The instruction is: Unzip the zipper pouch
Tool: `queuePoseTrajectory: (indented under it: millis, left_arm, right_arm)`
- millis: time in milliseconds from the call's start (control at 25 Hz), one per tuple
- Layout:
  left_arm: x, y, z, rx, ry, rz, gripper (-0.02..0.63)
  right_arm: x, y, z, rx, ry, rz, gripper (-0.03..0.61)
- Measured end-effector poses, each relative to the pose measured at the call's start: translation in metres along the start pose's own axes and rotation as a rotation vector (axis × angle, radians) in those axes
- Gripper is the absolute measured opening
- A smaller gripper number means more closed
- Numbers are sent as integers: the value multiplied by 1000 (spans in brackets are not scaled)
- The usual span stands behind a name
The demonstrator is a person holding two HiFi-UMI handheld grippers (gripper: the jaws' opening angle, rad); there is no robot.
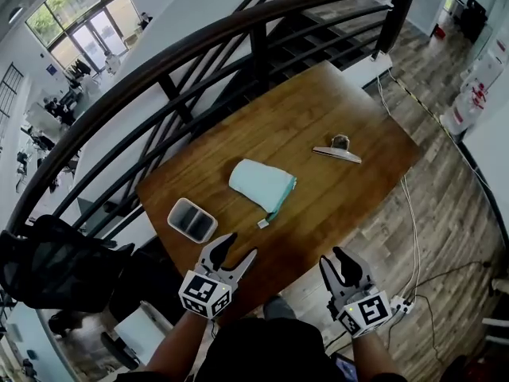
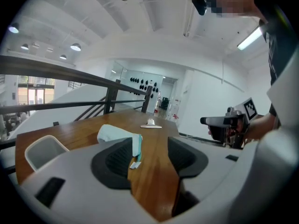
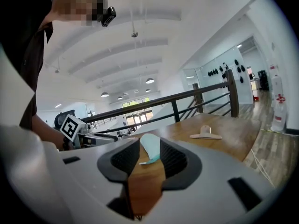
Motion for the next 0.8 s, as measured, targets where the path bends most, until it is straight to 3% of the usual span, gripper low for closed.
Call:
queuePoseTrajectory:
  millis: [440,800]
  left_arm:
    - [17,-68,67,257,-69,90,244]
    - [29,-97,103,355,-105,114,242]
  right_arm:
    - [13,-23,-20,93,-70,51,117]
    - [14,-29,-49,132,-167,65,103]
Point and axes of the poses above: the fingertips, and each gripper's own axes: z forward along the fingers, x to its left, y out of its top, the point moved 6 cm from there along -z, backward along the fingers, and after that the axes turned 13 degrees about -x, right-handed, at the moved point
